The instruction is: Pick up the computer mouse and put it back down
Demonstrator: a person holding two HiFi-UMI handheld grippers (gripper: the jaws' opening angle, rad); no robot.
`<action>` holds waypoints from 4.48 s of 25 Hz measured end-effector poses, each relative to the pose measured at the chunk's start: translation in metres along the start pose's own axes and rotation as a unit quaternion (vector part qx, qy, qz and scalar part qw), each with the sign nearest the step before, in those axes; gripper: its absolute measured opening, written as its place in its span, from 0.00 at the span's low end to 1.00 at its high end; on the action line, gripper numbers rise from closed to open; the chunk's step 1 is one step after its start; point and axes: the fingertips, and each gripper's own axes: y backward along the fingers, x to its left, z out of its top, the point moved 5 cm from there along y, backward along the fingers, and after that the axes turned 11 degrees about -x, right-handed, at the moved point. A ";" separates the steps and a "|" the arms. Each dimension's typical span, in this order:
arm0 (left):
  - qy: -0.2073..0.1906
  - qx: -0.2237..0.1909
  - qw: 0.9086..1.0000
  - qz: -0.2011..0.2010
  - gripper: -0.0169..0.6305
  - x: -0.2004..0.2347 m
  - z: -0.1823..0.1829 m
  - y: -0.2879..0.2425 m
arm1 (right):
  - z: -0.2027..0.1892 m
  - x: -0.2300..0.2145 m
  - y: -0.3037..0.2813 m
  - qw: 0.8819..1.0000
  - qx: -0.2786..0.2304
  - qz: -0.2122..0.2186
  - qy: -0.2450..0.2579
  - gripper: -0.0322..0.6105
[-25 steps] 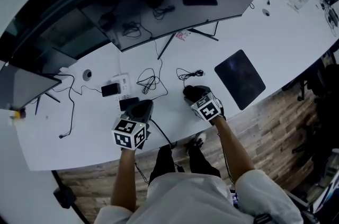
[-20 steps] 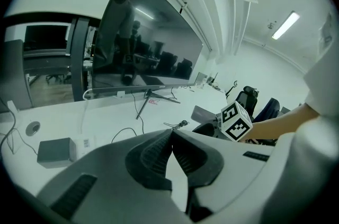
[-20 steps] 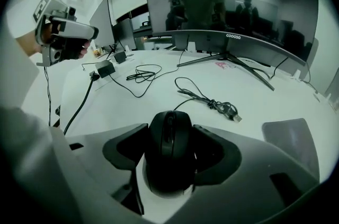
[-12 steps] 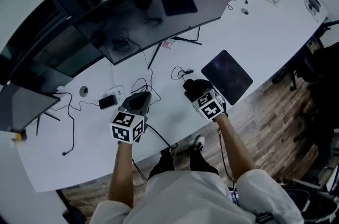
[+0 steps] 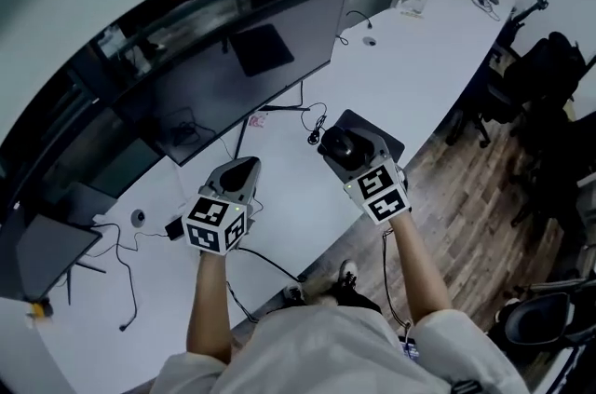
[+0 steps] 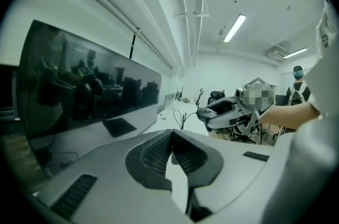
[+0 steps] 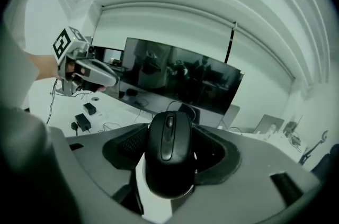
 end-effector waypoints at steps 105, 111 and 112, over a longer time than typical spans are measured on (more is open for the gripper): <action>-0.107 -0.129 0.982 -0.090 0.05 -0.129 0.093 0.014 | 0.040 -0.015 0.275 0.952 -0.092 -0.279 -0.088 0.07; -0.121 -0.124 0.980 -0.095 0.05 -0.144 0.094 0.026 | 0.050 0.006 0.272 0.958 -0.093 -0.262 -0.068 0.07; -0.122 -0.124 0.980 -0.096 0.05 -0.145 0.094 0.028 | 0.051 0.008 0.271 0.959 -0.092 -0.260 -0.065 0.07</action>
